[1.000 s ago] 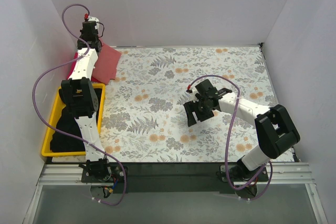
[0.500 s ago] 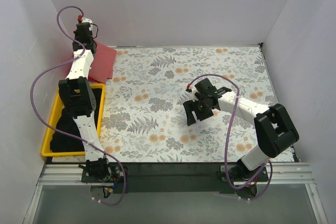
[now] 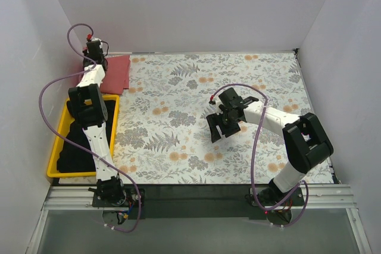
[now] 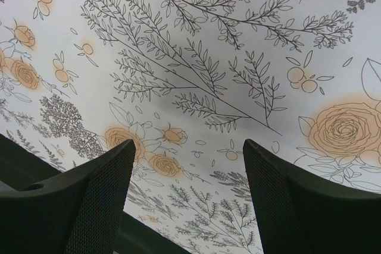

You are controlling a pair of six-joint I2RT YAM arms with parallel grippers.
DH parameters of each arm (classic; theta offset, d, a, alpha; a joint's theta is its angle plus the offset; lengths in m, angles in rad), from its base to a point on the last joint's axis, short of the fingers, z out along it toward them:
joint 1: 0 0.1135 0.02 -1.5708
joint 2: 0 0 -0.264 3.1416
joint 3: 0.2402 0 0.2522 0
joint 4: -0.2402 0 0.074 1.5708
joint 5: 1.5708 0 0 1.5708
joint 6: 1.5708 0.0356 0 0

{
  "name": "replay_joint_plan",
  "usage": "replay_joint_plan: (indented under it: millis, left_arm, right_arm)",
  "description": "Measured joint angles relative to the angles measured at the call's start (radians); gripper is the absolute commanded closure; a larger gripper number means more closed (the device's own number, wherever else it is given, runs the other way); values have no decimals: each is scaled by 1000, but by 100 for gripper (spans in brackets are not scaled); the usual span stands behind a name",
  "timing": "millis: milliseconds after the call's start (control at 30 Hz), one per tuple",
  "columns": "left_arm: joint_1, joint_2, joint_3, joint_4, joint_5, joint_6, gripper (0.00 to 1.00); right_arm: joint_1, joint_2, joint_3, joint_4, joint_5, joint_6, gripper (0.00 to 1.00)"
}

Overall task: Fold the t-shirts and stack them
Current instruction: Neatly place the folded tshirt to the corner

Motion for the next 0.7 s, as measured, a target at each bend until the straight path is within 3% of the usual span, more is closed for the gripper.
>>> replay_joint_plan:
  millis: [33,133,167,333,433,533,700]
  left_arm:
    - [1,9,0,11,-5,2,99]
    - [9,23,0,28,-18,10,85]
    - [10,27,0,37,-25,16,75]
    - [11,27,-3,79,-65,29,47]
    - [11,27,-3,93,-79,18,40]
    - [10,16,-20,100,-83,-8,25]
    - [3,-62,-115,67,-28,-144,17]
  right_arm:
    - [0,2,2,-1,-2,0,20]
    - [0,3,8,-4,-6,0,20]
    - [0,3,9,-4,-6,0,20]
    - [0,3,13,-10,-9,0,20]
    - [0,3,13,-13,-8,0,20]
    - [0,3,15,-16,7,1,19]
    - [-5,-29,26,-23,81,7,16]
